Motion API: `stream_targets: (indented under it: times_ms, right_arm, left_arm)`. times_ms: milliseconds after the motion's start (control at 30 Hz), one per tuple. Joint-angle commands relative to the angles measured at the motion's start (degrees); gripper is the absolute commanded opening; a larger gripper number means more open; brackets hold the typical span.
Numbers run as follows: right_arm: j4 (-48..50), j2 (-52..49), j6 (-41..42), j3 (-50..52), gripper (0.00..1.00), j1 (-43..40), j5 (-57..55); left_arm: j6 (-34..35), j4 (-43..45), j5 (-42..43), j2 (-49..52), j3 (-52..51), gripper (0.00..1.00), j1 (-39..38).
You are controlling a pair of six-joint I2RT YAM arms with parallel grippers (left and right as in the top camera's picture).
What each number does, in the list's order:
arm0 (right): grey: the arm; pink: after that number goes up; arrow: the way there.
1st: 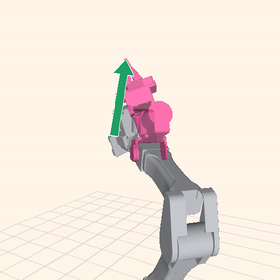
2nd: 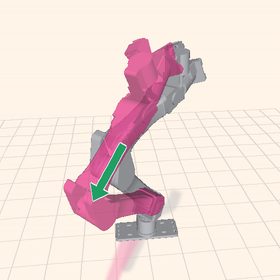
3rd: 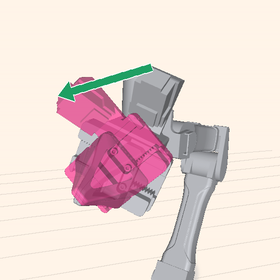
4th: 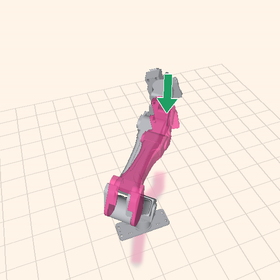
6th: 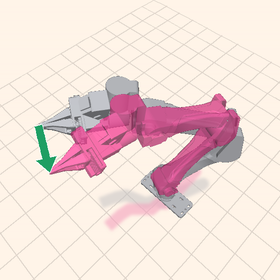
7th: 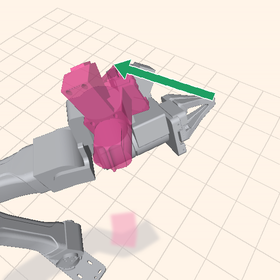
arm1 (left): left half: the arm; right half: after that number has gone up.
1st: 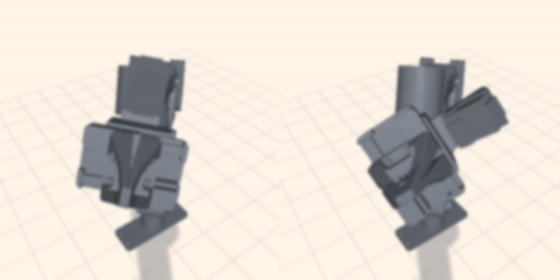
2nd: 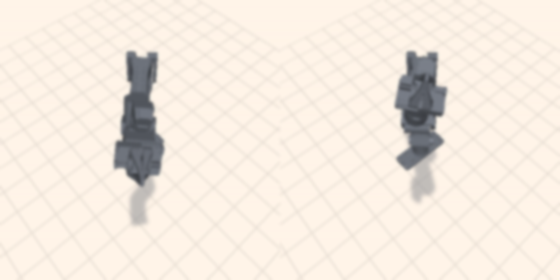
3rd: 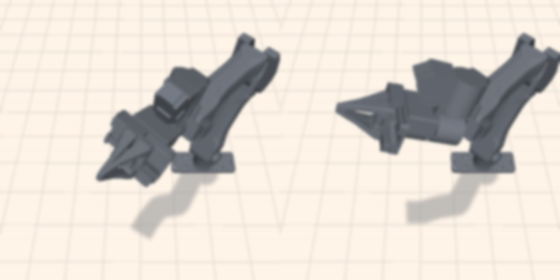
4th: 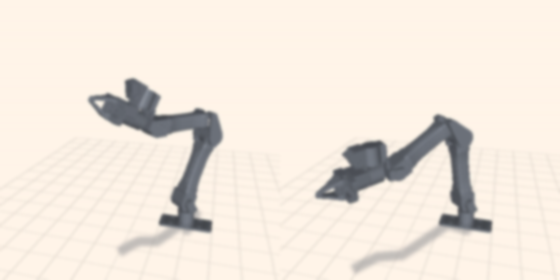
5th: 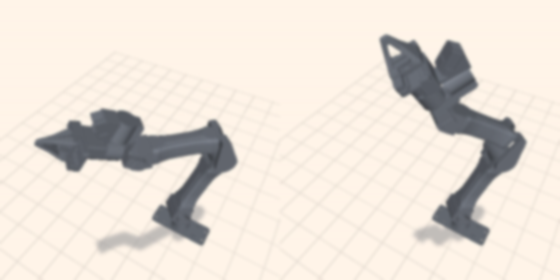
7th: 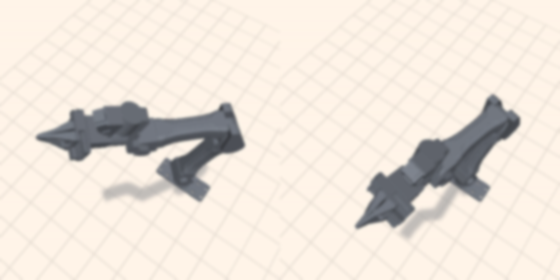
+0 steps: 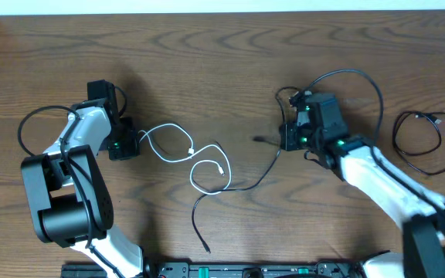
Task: Untangle cables
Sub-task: 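Carry the black cable with the right gripper to the far right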
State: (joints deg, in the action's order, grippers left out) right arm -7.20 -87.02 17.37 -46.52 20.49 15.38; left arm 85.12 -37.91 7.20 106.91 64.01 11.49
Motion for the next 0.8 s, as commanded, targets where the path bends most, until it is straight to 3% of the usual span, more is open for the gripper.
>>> stream_targets:
  times_ms: [0, 433, 633, 767]
  right_arm:
    - [-0.09, 5.97, -5.68, -1.9, 0.01, -0.04, 6.14]
    - [11.28, 32.79, -10.82, -1.92, 0.01, -0.04, 3.8]
    - [13.07, 40.76, -17.16, -1.92, 0.01, -0.04, -7.65]
    - [13.05, 42.86, -17.22, -1.9, 0.01, -0.04, -21.57]
  left_arm:
    - [-0.35, -0.83, -1.18, 0.48, -0.48, 0.08, 0.33]
    - [-0.35, -0.83, -1.18, 0.48, -0.48, 0.08, 0.33]
    - [-0.35, -0.83, -1.18, 0.48, -0.48, 0.08, 0.33]
    - [-0.35, -0.83, -1.18, 0.48, -0.48, 0.08, 0.33]
